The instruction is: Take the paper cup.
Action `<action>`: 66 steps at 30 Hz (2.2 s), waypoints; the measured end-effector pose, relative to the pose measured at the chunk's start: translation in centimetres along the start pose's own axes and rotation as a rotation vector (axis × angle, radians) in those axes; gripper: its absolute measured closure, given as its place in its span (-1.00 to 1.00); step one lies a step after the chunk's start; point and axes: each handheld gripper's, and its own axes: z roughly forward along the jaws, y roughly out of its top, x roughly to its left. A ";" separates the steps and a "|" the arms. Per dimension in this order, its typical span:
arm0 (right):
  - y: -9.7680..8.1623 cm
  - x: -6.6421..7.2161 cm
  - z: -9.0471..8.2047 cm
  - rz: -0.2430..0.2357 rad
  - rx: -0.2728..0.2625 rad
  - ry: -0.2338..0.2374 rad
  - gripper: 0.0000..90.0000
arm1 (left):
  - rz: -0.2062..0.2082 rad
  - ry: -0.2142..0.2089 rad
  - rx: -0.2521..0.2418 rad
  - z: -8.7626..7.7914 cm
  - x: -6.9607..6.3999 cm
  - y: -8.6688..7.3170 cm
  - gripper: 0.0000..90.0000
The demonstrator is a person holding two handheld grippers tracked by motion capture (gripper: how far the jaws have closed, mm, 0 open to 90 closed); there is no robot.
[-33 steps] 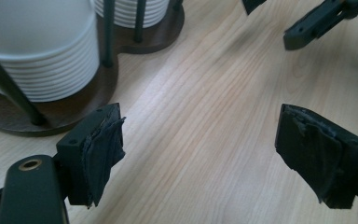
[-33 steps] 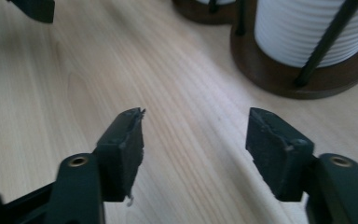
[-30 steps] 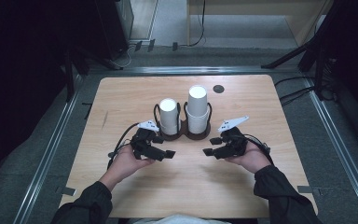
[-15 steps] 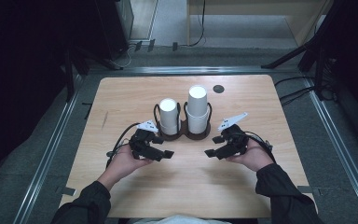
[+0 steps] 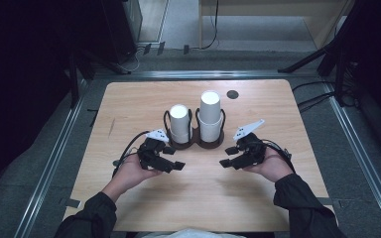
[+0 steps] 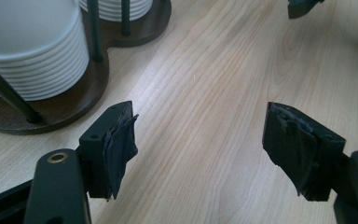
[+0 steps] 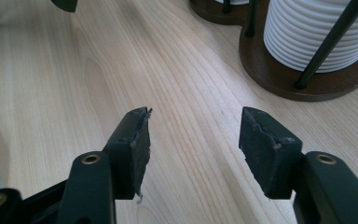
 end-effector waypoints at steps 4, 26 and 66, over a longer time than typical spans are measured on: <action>0.0 -0.1 -0.2 -0.001 0.000 -0.003 -0.04 | 0.004 0.002 -0.004 -0.1 -0.2 0.0 -0.43; 0.7 -1.0 -2.3 -0.061 -0.005 -0.057 -0.12 | 0.003 0.002 -0.016 -0.6 0.0 -0.1 -0.44; 10.2 -4.9 -6.3 -0.162 0.039 -0.077 -0.28 | 0.027 -0.036 -0.005 -0.4 -0.9 -0.3 -0.44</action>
